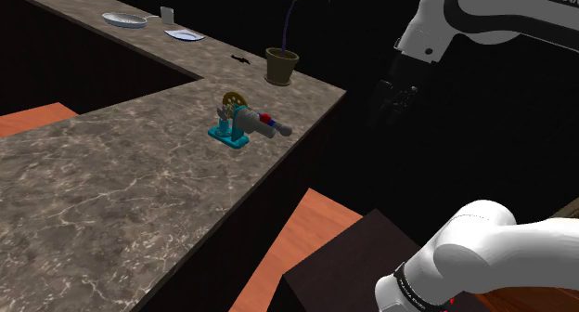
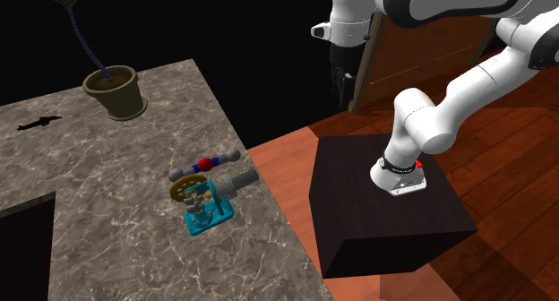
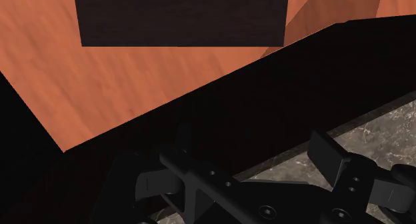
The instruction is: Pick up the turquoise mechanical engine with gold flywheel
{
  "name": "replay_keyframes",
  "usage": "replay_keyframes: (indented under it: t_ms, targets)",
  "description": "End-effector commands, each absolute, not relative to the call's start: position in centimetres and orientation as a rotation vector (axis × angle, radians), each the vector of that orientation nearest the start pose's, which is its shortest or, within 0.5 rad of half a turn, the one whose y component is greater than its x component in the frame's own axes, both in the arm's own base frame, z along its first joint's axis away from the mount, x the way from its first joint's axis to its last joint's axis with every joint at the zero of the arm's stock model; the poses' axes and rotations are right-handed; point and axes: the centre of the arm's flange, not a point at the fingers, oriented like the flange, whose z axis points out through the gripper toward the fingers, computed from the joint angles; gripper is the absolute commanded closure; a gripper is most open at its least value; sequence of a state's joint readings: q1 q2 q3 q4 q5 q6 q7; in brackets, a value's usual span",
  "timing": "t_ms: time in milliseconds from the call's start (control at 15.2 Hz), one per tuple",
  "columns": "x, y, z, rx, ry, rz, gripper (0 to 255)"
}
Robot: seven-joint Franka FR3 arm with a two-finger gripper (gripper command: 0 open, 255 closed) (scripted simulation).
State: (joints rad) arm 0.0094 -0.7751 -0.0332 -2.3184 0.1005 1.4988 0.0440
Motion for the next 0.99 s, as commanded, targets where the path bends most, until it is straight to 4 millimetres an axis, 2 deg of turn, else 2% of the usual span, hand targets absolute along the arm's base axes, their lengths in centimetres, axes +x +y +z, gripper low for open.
replay_keyframes:
  t_ms: [0,924]
  targets:
    - [30.3,0.1,59.9,-3.017,0.08,0.07,0]
    - [45.7,8.6,55.0,-3.068,0.088,0.012,0]
